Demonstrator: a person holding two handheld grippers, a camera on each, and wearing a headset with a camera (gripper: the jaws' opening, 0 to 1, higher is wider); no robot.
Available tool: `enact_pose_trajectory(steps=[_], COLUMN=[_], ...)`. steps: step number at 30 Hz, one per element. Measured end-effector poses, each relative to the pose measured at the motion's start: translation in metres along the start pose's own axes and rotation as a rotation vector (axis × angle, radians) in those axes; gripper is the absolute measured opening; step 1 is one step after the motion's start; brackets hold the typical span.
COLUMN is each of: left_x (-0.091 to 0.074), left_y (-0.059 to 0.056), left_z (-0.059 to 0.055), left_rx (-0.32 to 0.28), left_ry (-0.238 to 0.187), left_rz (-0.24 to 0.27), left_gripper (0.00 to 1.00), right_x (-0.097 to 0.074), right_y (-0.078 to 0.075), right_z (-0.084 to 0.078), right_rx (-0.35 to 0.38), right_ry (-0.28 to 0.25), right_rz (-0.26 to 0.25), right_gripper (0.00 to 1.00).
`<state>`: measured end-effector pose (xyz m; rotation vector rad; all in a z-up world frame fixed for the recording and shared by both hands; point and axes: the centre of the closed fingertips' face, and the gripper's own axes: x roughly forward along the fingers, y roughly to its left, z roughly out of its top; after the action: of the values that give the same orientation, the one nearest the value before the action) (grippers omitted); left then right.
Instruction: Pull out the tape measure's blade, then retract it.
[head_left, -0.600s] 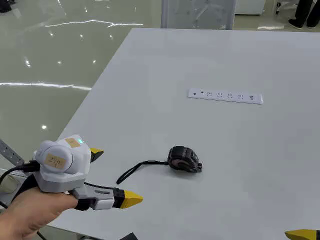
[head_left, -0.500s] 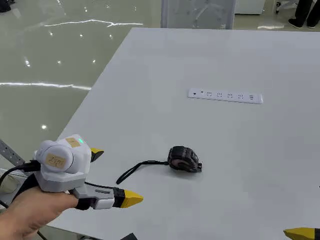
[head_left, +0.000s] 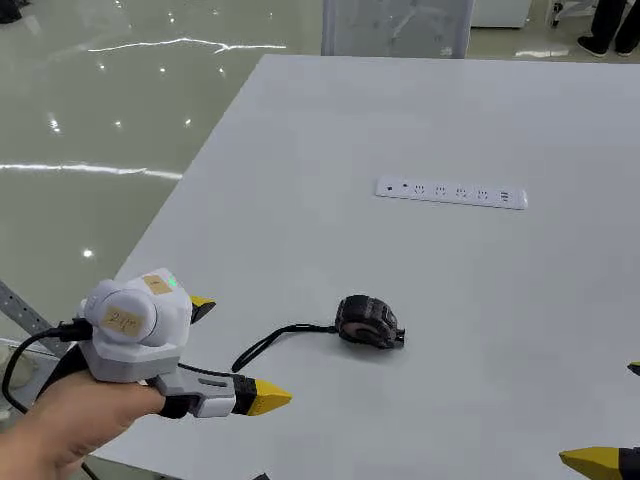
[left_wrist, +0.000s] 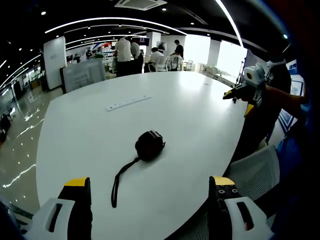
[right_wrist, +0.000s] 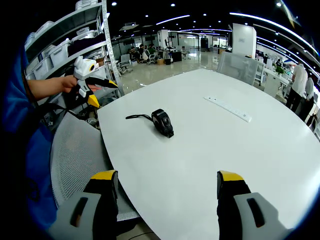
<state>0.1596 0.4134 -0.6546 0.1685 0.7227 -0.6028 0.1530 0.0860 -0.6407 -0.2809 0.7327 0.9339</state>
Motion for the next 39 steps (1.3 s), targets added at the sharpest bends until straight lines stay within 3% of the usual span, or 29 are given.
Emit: enact_pose_trajectory(steps=[9, 20, 39], left_x=[0.009, 0.025, 0.052], left_y=[0.001, -0.002, -0.006], left_z=[0.004, 0.011, 0.028], left_rx=[0.015, 0.073, 0.149], left_ry=[0.003, 0.008, 0.007], left_rz=[-0.013, -0.042, -0.092], left_gripper=[0.93, 0.91, 0.88], right_x=[0.012, 0.028, 0.052], right_y=[-0.004, -0.005, -0.008], right_z=[0.004, 0.01, 0.004], right_rx=[-0.024, -0.053, -0.107], right_ry=[0.009, 0.014, 0.048], right_rz=[0.013, 0.033, 0.064], right_gripper=[0.77, 0.76, 0.73])
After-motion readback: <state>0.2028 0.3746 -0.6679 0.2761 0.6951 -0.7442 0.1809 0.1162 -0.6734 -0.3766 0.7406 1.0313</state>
